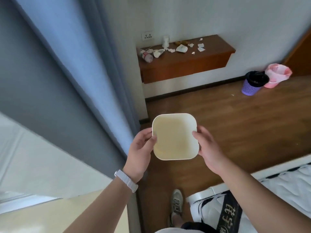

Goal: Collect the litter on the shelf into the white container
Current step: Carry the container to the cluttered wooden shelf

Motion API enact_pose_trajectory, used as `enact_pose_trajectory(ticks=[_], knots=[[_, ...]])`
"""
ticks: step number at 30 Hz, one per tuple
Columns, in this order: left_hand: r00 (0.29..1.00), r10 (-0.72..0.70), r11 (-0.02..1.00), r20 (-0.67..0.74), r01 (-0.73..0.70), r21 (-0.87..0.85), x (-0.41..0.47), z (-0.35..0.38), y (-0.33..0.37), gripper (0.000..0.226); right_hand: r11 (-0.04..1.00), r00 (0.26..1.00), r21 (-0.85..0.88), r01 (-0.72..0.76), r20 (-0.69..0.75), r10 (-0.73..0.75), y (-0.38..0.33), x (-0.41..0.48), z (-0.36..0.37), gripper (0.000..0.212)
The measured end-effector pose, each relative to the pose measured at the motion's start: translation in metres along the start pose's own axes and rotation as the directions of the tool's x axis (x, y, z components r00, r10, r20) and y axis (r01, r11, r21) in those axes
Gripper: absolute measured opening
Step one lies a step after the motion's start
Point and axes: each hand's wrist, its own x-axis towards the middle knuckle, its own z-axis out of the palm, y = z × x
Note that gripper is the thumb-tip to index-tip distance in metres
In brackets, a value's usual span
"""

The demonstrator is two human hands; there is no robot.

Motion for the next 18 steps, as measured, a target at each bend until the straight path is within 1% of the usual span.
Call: enact_pose_trajectory(ticks=[5,10,18], knots=[[1.0,0.008,0.994,-0.001,-0.008,0.112,0.07,0.038,0.021,0.019,0.999,0.999,0.029,0.034,0.018,-0.035,-0.029,0.058,-0.03,0.03],[0.999,0.036,0.984,0.022,-0.039,0.172,0.119,0.08,0.036,0.021,0.996,0.999,0.067,0.053,-0.007,-0.052,-0.055,0.096,-0.064,0.027],[0.983,0.049,0.976,0.177,-0.085,0.202,0.177,0.146,0.055,0.022,0.989,0.992,0.117,0.095,-0.097,-0.084,-0.08,0.133,-0.118,0.031]])
